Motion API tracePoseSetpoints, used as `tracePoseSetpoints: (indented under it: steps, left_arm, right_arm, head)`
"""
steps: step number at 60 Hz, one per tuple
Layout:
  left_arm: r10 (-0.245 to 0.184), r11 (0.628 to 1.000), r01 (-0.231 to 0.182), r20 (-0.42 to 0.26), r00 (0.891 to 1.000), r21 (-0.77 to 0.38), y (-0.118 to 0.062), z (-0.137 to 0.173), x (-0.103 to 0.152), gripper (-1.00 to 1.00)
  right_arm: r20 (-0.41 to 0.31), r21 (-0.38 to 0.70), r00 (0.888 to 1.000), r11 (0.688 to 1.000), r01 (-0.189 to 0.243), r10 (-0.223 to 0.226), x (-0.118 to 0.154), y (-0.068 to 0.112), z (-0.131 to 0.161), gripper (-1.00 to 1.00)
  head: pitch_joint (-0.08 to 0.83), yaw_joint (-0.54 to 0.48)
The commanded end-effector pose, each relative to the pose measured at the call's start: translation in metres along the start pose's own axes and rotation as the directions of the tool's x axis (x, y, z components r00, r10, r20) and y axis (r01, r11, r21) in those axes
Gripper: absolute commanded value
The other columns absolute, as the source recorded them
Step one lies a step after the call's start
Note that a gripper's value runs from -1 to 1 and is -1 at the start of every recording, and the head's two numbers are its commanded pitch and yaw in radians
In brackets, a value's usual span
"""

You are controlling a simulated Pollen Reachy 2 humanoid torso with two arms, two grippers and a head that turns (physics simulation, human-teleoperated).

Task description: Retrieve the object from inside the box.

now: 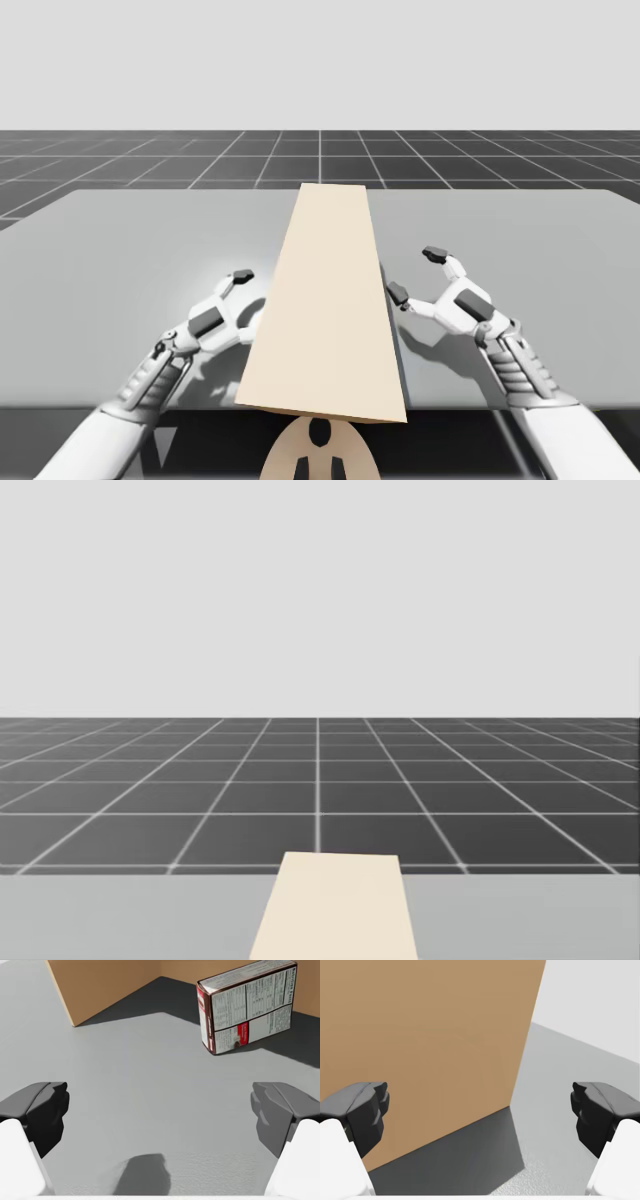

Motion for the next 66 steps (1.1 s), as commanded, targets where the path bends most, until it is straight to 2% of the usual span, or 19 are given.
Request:
tracePoseSetpoints:
  steps: [1,9,17,20,31,47,55,66]
  left_arm:
    - [-0.009,0.997,0.009,-0.004,1.0,-0.071,-0.014,-0.007,0.003,-1.0]
    - [-0.049,0.988,0.046,-0.015,0.999,-0.148,-0.016,-0.011,0.003,-1.0]
    - [-0.039,0.981,0.031,-0.036,0.999,-0.193,-0.006,-0.028,0.002,-1.0]
    - [-0.064,0.979,0.053,-0.048,0.997,-0.199,-0.006,-0.039,0.002,-1.0]
    - [-0.046,0.964,0.038,-0.023,0.999,-0.264,-0.012,-0.078,0.005,-1.0]
    - [-0.046,0.928,0.029,-0.035,0.998,-0.372,-0.028,-0.124,-0.013,-1.0]
    - [-0.069,0.907,0.053,-0.023,0.997,-0.418,-0.032,-0.14,-0.011,-1.0]
    - [-0.081,0.895,0.072,-0.002,0.997,-0.44,-0.026,-0.153,-0.004,-1.0]
  right_arm:
    - [0.011,0.009,1.0,1.0,-0.011,0.011,0.0,0.001,0.002,-1.0]
    - [0.02,0.01,1.0,1.0,-0.016,0.016,0.0,0.001,0.003,-1.0]
    - [0.016,0.012,0.999,1.0,-0.028,0.028,-0.001,0.003,0.001,-1.0]
    - [0.016,0.015,0.999,0.999,-0.032,0.032,-0.001,0.003,0.001,-1.0]
    - [0.017,0.019,0.999,0.999,-0.039,0.039,-0.001,0.004,0.001,-1.0]
    - [0.018,0.029,0.998,0.998,-0.059,0.058,-0.001,0.007,0.001,-1.0]
    - [0.022,0.029,0.998,0.998,-0.064,0.063,-0.002,0.007,0.001,-1.0]
    - [0.026,0.038,0.997,0.996,-0.075,0.074,-0.002,0.01,0.0,-1.0]
  head:
    - [-0.021,-0.01]
    - [-0.023,-0.01]
    - [-0.022,0.0]
    - [-0.022,0.0]
    - [-0.019,0.0]
    - [-0.01,-0.01]
    - [-0.002,-0.02]
    - [0.007,-0.02]
